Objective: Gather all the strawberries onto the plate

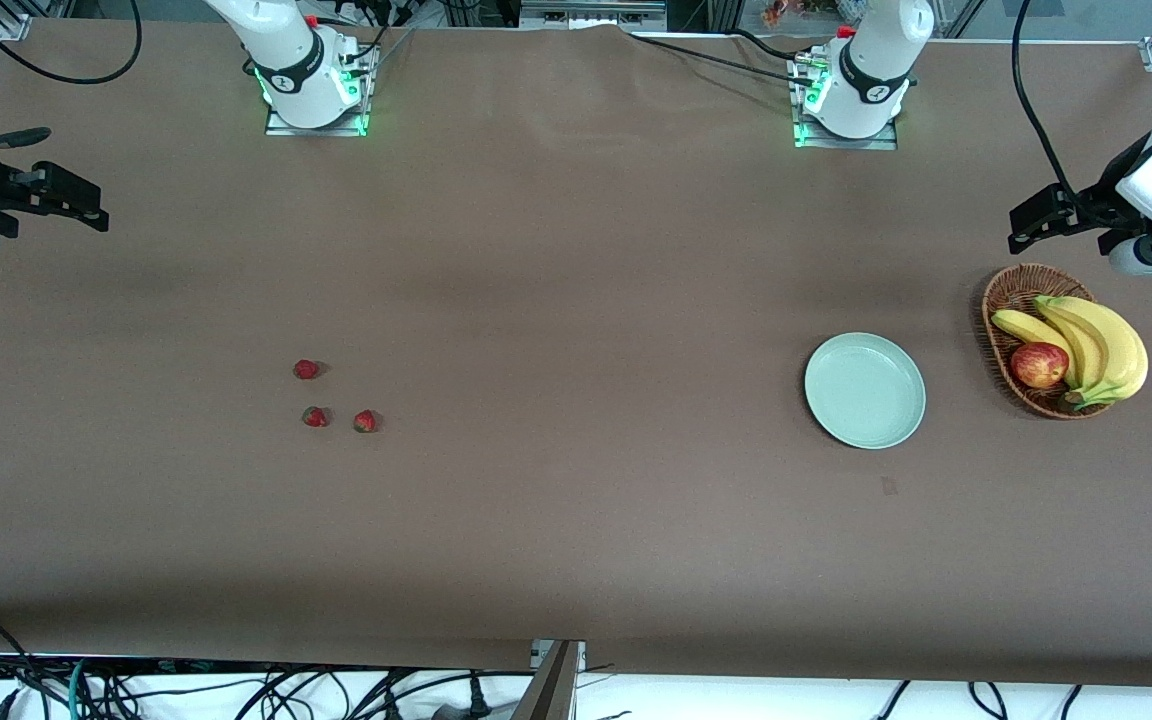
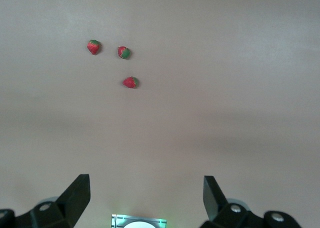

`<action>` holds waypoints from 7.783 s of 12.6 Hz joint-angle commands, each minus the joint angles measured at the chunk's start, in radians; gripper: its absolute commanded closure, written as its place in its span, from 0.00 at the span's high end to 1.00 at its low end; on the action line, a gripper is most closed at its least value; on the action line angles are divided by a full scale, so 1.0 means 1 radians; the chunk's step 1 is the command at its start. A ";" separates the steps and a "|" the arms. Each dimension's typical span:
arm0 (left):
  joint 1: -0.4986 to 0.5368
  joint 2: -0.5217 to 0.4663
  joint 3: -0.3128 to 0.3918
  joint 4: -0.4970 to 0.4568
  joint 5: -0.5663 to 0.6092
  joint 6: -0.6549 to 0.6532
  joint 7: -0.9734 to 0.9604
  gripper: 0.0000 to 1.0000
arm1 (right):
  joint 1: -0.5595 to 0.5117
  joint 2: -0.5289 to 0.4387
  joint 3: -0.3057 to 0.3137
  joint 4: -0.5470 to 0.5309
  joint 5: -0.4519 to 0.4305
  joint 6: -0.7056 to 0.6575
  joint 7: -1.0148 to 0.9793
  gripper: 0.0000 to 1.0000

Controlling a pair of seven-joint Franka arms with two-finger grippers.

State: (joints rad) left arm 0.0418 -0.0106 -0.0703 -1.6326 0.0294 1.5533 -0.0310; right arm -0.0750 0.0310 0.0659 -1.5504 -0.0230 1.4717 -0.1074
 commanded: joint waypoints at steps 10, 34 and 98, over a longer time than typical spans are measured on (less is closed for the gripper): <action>0.003 -0.011 0.000 0.005 -0.029 -0.016 -0.003 1.00 | -0.008 0.023 0.003 0.029 0.000 -0.011 -0.006 1.00; 0.003 -0.011 -0.002 0.005 -0.029 -0.016 -0.003 1.00 | 0.267 0.659 0.014 -0.126 0.035 0.867 0.285 1.00; -0.342 0.609 -0.267 -0.282 0.322 0.826 -1.079 1.00 | 0.288 0.739 -0.103 0.139 0.021 0.504 0.012 1.00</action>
State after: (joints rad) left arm -0.2779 0.5837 -0.3473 -1.9492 0.3186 2.3775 -1.0605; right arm 0.2373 0.7690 -0.0487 -1.4015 0.0011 1.9722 -0.0521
